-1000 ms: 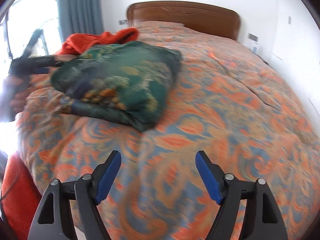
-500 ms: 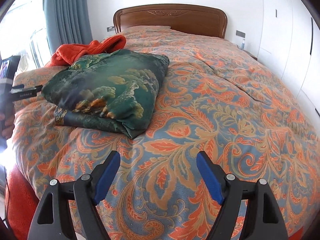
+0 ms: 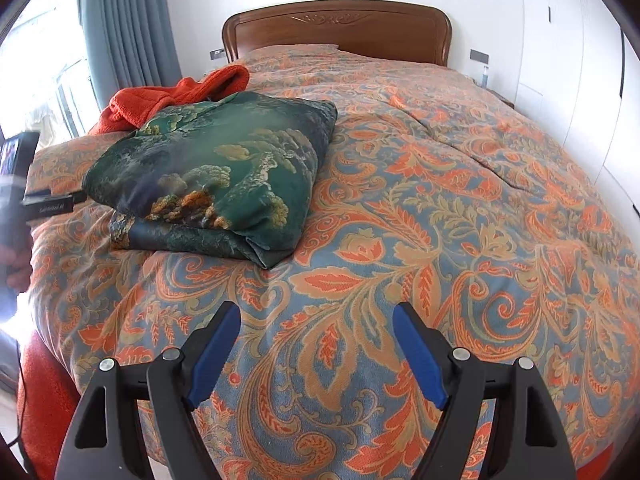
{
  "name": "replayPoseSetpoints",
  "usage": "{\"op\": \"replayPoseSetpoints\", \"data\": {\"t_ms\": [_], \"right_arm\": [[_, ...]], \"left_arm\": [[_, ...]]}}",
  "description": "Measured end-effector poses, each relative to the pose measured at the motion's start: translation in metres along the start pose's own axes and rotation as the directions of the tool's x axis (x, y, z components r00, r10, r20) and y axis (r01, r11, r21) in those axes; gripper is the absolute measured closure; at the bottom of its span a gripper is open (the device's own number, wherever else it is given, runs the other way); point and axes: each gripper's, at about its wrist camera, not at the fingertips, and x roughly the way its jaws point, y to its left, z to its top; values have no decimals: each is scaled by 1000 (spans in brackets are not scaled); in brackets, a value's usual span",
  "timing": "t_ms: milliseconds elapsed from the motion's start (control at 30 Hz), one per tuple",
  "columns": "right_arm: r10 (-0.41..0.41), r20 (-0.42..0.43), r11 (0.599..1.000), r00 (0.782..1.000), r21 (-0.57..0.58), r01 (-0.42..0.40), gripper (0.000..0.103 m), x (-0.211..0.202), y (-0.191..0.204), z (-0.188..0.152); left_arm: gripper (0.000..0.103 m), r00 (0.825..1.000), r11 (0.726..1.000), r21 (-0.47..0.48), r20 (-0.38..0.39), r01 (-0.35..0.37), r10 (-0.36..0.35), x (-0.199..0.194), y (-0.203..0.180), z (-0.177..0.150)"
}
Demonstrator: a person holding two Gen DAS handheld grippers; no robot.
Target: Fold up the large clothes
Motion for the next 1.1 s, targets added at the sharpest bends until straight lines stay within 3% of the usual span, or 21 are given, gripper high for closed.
{"op": "replayPoseSetpoints", "data": {"t_ms": [33, 100, 200, 300, 533, 700, 867, 967, 1100], "right_arm": [[6, 3, 1000, 1000, 7, -6, 22, -1, -3, 0], [15, 8, 1000, 1000, 23, -15, 22, -2, -9, 1], [36, 18, 997, 999, 64, -37, 22, -1, -18, 6], [89, 37, 985, 995, 144, -93, 22, 1, -28, 14], [215, 43, 936, 976, 278, -218, 23, 15, -33, 42], [232, 53, 925, 971, 295, -238, 22, 23, -32, 63], [239, 38, 929, 970, 281, -240, 22, 40, -31, 79], [263, 12, 922, 965, 292, -255, 22, 61, -36, 87], [364, -1, 862, 931, 378, -337, 22, 94, -57, 105]], "left_arm": [[2, 993, 993, -43, -47, 108, -110, 6, 10, 2], [2, 962, 959, -157, -99, 237, -254, 15, 27, 7], [2, 917, 894, -281, -95, 349, -388, 16, 45, 21], [2, 880, 839, -328, -41, 435, -473, 21, 54, 39], [10, 808, 765, -411, -105, 495, -580, 79, 39, 52], [13, 738, 674, -491, -89, 552, -669, 107, 35, 56], [13, 705, 645, -515, -105, 564, -701, 129, 27, 62], [13, 698, 638, -534, -118, 555, -706, 139, 30, 60], [13, 691, 641, -526, -133, 558, -711, 145, 28, 55]]}}
